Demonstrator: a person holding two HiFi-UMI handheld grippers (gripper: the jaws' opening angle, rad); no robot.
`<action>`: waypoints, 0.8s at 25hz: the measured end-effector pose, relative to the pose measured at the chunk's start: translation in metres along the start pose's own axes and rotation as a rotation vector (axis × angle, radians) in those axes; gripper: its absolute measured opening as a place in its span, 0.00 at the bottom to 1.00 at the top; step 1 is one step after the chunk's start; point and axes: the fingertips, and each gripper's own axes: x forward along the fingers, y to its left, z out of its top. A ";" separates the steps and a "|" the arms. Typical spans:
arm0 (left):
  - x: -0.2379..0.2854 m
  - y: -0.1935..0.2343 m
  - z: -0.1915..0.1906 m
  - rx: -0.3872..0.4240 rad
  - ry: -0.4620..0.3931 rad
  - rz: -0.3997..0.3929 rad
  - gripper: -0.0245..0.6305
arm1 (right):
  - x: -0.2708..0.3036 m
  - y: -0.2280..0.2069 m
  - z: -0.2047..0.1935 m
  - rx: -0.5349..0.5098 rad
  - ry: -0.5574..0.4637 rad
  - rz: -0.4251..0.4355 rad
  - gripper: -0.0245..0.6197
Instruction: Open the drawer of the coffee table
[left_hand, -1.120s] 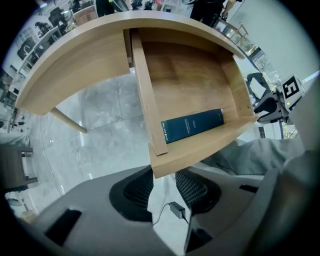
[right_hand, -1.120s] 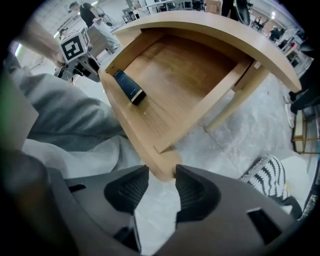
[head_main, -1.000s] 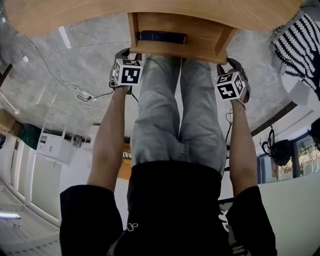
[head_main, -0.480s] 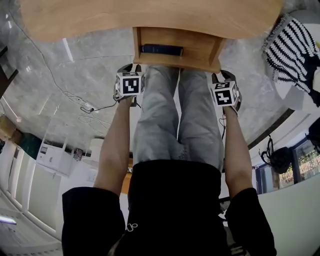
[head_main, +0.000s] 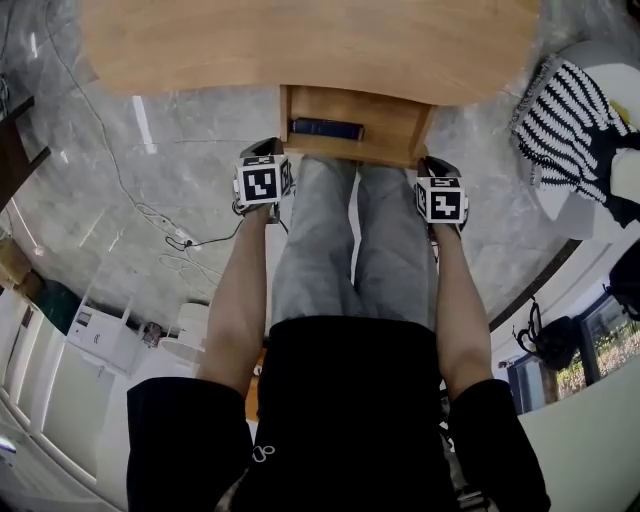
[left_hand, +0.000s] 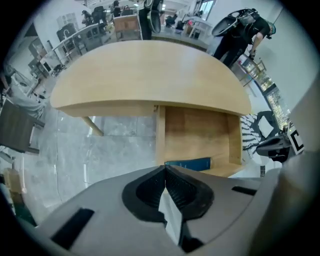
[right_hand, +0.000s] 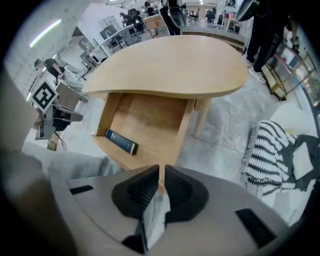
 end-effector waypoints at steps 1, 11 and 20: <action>-0.005 -0.003 0.008 0.001 -0.017 -0.002 0.05 | -0.004 0.001 0.006 0.009 -0.014 0.006 0.09; -0.078 -0.044 0.083 -0.010 -0.200 -0.064 0.05 | -0.070 0.019 0.075 0.068 -0.209 0.094 0.06; -0.154 -0.079 0.148 -0.041 -0.372 -0.124 0.05 | -0.140 0.031 0.140 0.111 -0.385 0.147 0.05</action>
